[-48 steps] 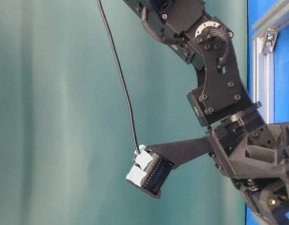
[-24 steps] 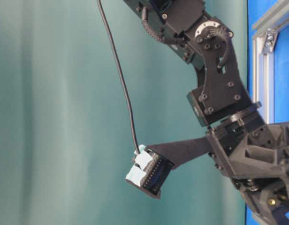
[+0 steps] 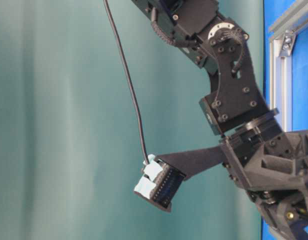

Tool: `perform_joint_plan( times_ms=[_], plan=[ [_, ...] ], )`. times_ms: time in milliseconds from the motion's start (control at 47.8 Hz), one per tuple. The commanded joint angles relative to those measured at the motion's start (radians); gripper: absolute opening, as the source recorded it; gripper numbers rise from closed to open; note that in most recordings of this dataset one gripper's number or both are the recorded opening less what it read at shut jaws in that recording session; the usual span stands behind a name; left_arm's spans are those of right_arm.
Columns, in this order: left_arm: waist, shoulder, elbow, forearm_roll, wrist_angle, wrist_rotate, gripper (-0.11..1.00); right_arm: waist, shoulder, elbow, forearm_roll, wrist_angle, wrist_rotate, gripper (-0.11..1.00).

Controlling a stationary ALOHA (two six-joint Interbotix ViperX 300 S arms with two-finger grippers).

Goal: Insert the wire through the string loop located on the left side.
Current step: 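Close the left gripper on the plug emerging from the loop, then open the right gripper and pull the cable leftward with the left gripper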

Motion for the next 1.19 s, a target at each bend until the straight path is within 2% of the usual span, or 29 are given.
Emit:
perform_joint_plan(
  times_ms=[0,126,167,691,816,942,1004,1172],
  plan=[
    [0.005,-0.014,-0.011,0.003,-0.002,0.002,0.53,0.005,-0.023,-0.02,0.002,-0.003,0.002,-0.1],
    [0.005,-0.017,-0.006,0.002,0.017,-0.003,0.16,0.005,-0.023,-0.02,0.0,-0.003,0.002,-0.1],
    [0.005,-0.017,-0.011,0.002,0.025,-0.005,0.08,0.005,-0.023,-0.017,0.002,-0.003,0.002,-0.1],
    [0.008,-0.018,-0.026,0.002,0.064,-0.006,0.08,0.005,-0.026,-0.02,-0.003,0.003,-0.002,-0.09],
    [0.008,-0.018,-0.025,0.002,0.063,-0.006,0.08,0.005,-0.032,-0.015,-0.003,0.006,-0.002,-0.05],
    [0.008,-0.017,-0.023,0.002,0.064,-0.006,0.08,0.005,-0.037,-0.012,-0.003,0.015,0.002,0.11],
    [0.008,-0.018,-0.023,0.003,0.063,-0.006,0.08,0.006,-0.04,-0.011,-0.003,0.02,0.002,0.27],
    [0.008,-0.018,-0.023,0.002,0.071,-0.005,0.08,0.017,-0.054,0.0,-0.005,0.054,-0.003,0.78]
  ],
)
